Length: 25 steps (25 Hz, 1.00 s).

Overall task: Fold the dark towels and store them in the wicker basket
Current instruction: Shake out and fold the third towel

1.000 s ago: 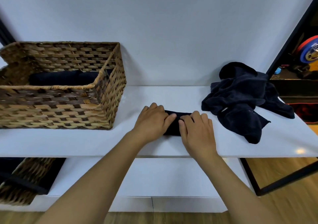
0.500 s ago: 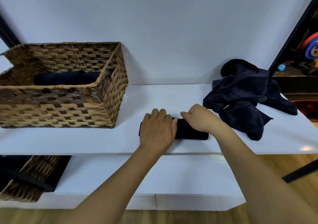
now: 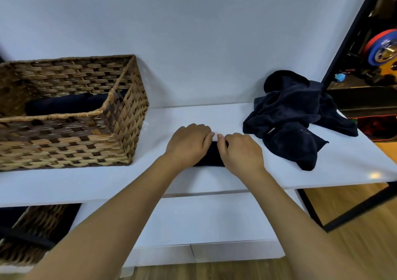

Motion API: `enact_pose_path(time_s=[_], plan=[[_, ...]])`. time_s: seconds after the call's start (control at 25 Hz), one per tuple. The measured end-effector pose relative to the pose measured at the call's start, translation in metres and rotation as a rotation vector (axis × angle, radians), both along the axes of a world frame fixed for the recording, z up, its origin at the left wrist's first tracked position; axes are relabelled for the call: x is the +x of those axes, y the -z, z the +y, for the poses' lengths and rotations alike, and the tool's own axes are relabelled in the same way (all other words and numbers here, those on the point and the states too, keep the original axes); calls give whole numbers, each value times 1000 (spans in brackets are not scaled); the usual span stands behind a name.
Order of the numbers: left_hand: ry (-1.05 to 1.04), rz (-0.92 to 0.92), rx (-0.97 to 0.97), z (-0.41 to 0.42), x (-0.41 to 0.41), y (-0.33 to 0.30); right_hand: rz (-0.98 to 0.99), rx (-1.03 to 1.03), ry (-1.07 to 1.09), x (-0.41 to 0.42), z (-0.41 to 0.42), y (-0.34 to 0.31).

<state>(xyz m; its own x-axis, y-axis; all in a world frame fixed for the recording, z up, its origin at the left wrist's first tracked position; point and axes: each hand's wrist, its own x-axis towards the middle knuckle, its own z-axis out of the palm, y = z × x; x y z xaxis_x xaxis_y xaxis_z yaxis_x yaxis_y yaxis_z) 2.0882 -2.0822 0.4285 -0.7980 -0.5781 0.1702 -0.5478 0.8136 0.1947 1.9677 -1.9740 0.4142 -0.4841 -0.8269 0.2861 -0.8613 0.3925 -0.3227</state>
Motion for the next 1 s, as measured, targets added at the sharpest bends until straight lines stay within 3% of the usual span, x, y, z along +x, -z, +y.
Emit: enact_pose_path(time_s=[0.12,0.24,0.32,0.44,0.6,0.68,0.8,0.92,1.0], plan=[[29,-30,-192,32,24,11,-315,98,-89,-21,-15,-12],[-123,-194,-71,53,30,5,-44,-227,-18,-9,-9,2],[-266,-88,99,57,27,-3,-109,-363,28,10,2,7],[-430,128,421,58,29,-16,-740,-355,-18,41,11,5],[-359,510,712,72,38,-42,-1017,-519,-48,67,11,-19],[-312,662,821,78,42,-64,-1076,-563,-116,73,11,-46],[-187,800,913,82,55,-93,-965,-572,-260,78,8,-84],[-95,876,802,81,79,-120,-932,-497,-452,93,1,-120],[-73,857,639,73,99,-134,-1048,-467,-554,107,-8,-139]])
